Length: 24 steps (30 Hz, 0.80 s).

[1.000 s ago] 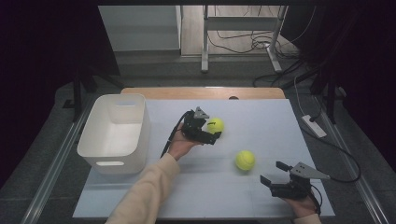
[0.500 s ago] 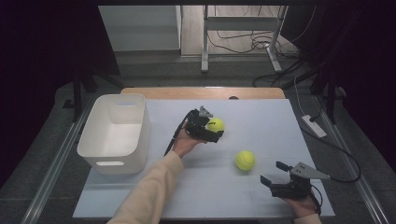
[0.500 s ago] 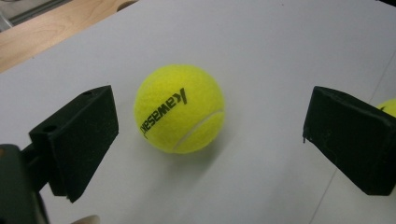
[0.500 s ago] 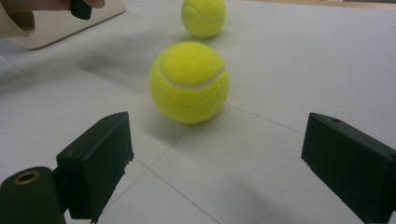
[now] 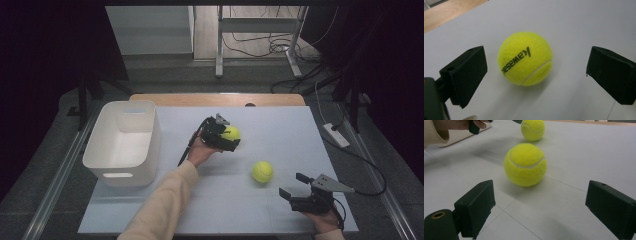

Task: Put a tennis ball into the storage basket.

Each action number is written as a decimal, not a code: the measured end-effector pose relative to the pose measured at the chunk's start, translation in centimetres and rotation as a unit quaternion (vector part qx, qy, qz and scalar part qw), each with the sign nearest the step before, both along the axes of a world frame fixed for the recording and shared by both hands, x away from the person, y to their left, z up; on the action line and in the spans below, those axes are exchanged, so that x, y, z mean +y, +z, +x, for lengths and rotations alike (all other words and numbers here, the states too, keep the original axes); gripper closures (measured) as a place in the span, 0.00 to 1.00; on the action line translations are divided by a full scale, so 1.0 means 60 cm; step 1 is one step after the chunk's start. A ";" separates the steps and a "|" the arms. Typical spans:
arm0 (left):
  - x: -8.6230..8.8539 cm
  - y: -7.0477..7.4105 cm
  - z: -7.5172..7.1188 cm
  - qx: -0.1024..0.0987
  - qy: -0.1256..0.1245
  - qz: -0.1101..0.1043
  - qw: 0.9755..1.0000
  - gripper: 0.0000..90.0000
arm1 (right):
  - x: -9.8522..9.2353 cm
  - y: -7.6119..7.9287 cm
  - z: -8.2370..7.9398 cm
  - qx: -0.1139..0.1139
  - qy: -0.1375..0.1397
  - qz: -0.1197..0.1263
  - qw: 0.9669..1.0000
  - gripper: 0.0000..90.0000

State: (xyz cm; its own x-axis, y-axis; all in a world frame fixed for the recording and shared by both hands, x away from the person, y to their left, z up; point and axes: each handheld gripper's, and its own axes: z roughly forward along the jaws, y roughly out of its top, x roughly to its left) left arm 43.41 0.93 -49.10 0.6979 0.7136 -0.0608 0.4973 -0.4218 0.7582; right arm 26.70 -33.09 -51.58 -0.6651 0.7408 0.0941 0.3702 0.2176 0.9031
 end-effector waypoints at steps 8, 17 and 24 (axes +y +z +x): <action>-0.005 -0.007 0.005 0.004 -0.002 0.001 1.000 0.04 | -0.001 0.000 0.000 0.000 0.000 0.001 1.000 0.09; -0.011 -0.013 0.012 0.006 -0.002 0.003 1.000 0.05 | -0.002 0.000 0.000 0.002 -0.001 0.001 1.000 0.09; -0.013 -0.018 0.020 0.010 -0.001 0.005 1.000 0.05 | -0.002 0.000 0.000 0.002 -0.001 0.002 1.000 0.09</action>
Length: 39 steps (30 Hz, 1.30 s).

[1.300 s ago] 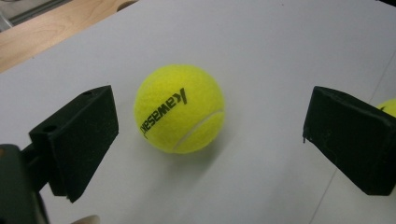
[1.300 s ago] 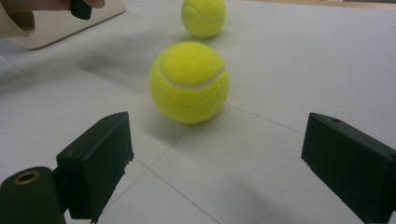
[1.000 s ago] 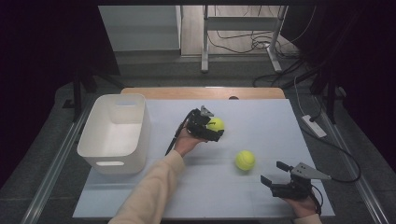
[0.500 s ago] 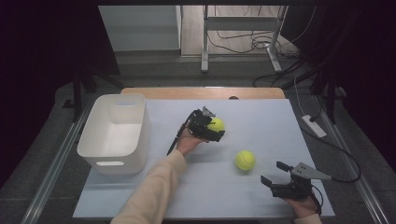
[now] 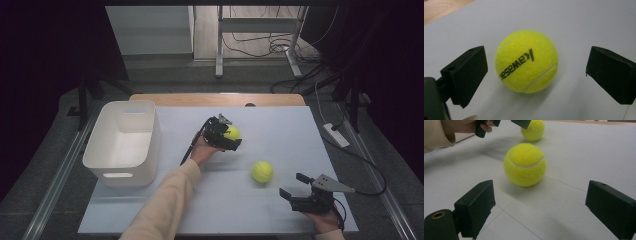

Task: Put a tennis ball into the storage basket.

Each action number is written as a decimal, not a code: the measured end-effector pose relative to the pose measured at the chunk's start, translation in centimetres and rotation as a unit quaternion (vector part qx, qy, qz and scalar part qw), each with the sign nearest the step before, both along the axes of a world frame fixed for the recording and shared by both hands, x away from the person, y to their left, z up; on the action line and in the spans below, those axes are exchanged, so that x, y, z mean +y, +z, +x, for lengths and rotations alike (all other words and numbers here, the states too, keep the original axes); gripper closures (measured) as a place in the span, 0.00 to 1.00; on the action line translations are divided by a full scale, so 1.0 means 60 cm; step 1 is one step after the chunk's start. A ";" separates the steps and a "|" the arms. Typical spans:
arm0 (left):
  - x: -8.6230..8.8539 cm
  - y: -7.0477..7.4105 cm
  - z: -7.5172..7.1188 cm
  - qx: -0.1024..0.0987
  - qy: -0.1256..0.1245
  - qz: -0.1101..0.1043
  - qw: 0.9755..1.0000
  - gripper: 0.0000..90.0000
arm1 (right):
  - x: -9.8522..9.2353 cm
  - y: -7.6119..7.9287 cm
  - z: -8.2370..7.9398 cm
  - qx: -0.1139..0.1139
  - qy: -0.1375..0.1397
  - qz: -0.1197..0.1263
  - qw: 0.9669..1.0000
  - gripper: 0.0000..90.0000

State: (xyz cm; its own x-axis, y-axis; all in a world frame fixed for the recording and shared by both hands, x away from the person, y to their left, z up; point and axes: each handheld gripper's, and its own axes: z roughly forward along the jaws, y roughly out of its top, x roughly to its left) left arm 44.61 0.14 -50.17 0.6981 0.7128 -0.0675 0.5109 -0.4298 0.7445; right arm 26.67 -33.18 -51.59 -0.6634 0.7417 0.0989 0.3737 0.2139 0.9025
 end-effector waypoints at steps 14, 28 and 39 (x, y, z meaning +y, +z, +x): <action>-0.008 -0.016 0.020 0.008 0.003 0.005 1.000 0.07 | -0.001 -0.001 0.000 0.001 0.001 0.002 1.000 0.09; -0.012 -0.023 0.025 0.020 0.007 0.024 0.999 0.29 | -0.003 -0.001 0.000 -0.001 -0.002 0.004 1.000 0.09; 0.003 -0.007 0.019 0.024 0.003 0.017 1.000 0.30 | -0.003 0.000 0.000 0.000 -0.001 0.002 1.000 0.09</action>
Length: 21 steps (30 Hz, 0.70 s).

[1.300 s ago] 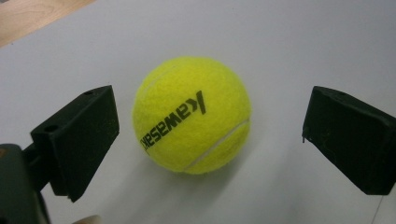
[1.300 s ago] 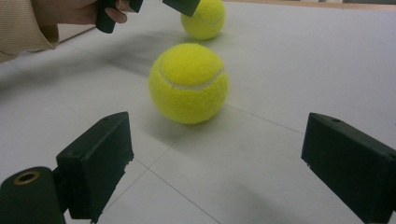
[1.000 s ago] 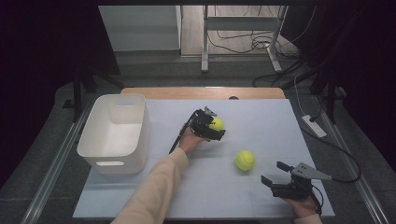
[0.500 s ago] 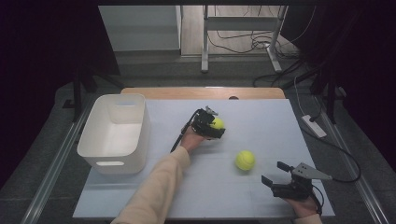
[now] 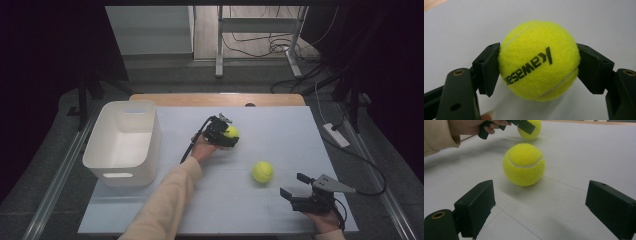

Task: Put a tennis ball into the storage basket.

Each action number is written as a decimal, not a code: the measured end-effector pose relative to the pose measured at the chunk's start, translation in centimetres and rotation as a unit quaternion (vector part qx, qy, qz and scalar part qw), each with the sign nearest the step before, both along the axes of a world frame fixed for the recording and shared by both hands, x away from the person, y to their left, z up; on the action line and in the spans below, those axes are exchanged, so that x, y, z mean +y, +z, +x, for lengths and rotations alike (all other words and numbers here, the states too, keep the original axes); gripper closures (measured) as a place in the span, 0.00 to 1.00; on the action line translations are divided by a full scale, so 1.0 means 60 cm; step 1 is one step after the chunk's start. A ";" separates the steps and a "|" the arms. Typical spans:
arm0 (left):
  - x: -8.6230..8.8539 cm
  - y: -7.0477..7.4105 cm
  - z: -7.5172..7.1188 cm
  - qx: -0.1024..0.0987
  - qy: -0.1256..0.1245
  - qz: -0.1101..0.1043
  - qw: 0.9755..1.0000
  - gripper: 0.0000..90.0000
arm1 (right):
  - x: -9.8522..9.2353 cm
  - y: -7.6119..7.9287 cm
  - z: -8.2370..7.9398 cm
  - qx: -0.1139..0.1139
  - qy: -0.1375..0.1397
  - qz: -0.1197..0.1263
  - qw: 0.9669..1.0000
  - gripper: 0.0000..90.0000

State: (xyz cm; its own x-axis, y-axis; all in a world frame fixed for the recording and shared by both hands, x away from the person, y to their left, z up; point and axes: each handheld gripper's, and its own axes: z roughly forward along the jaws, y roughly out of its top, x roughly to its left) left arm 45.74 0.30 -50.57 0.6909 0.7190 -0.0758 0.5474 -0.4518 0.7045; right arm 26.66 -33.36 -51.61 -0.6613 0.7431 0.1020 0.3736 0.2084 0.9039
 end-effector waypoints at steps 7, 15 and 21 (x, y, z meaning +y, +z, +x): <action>0.015 0.027 -0.022 -0.014 -0.006 -0.019 1.000 0.30 | 0.002 0.000 0.000 -0.001 -0.001 0.000 1.000 0.09; 0.032 0.047 -0.044 -0.028 -0.009 -0.028 0.999 0.30 | 0.005 0.001 0.000 -0.002 0.001 -0.003 1.000 0.09; 0.041 0.056 -0.059 -0.032 -0.013 -0.039 0.999 0.30 | 0.005 0.001 0.000 -0.002 0.002 -0.003 1.000 0.09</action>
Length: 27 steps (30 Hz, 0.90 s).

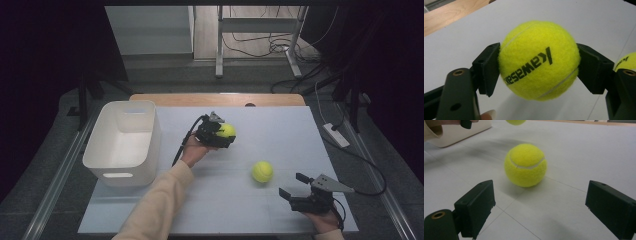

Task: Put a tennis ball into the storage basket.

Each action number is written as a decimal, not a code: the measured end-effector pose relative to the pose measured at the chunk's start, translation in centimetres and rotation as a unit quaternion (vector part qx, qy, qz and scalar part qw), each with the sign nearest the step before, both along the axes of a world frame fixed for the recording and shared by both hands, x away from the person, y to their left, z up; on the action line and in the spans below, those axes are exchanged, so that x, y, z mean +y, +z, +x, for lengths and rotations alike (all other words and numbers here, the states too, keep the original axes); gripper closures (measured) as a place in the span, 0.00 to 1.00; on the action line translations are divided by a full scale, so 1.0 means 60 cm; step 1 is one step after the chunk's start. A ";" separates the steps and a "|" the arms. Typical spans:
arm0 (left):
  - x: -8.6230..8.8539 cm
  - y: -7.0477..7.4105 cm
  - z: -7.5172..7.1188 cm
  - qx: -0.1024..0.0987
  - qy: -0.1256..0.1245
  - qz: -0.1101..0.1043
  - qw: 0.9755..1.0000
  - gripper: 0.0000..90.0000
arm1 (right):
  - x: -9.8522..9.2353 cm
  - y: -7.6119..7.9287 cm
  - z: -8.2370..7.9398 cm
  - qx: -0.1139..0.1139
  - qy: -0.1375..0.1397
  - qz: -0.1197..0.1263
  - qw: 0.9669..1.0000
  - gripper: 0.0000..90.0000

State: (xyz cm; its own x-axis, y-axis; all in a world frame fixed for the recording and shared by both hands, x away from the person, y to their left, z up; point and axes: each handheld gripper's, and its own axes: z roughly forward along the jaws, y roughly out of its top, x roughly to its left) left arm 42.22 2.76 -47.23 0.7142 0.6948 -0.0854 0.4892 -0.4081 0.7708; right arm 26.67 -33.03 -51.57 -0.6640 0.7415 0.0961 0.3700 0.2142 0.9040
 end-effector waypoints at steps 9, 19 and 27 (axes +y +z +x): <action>0.007 0.013 -0.015 -0.010 -0.004 -0.012 1.000 0.30 | 0.001 0.000 0.000 0.000 -0.001 -0.001 1.000 0.09; 0.018 0.023 -0.032 -0.019 -0.008 -0.024 1.000 0.30 | 0.002 0.000 -0.001 -0.001 0.000 -0.003 1.000 0.09; 0.023 0.028 -0.037 -0.021 -0.008 -0.028 0.999 0.30 | 0.003 0.000 0.000 -0.001 -0.002 -0.004 1.000 0.09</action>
